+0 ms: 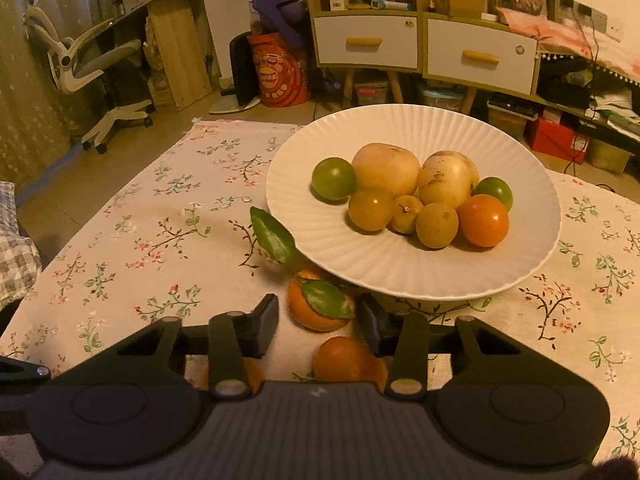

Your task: Organize fruits

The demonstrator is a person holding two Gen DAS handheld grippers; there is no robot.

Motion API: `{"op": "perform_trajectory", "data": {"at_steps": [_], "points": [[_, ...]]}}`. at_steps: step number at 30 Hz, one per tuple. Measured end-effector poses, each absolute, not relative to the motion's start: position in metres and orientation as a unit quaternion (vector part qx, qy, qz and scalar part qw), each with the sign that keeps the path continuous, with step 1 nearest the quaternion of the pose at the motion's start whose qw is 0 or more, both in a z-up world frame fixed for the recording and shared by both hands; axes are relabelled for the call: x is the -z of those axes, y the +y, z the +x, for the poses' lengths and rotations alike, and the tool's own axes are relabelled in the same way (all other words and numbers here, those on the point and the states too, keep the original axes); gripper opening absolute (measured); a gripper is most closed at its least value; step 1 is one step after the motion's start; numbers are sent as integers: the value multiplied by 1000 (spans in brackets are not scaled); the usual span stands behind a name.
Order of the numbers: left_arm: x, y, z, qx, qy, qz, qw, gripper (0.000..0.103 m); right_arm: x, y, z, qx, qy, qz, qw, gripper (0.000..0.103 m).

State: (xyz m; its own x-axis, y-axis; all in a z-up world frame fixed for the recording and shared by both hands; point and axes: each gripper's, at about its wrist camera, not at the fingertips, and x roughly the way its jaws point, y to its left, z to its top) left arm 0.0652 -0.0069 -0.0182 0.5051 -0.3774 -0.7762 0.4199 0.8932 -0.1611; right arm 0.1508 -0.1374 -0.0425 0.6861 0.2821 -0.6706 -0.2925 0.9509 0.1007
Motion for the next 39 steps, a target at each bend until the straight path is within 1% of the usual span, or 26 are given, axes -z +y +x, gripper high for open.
{"op": "perform_trajectory", "data": {"at_steps": [1,10,33,39], "points": [[18,-7,65,230,441,24,867,30,43,-138,151,-155,364,-7,919,35],[15,-4,64,226,438,21,870,30,42,-139,149,-158,363,-8,918,34],[-3,8,73,213,416,3,884,30,21,-146,130,-181,356,3,917,33],[-7,9,76,208,405,-3,890,30,6,-153,124,-181,338,15,924,33]]}}
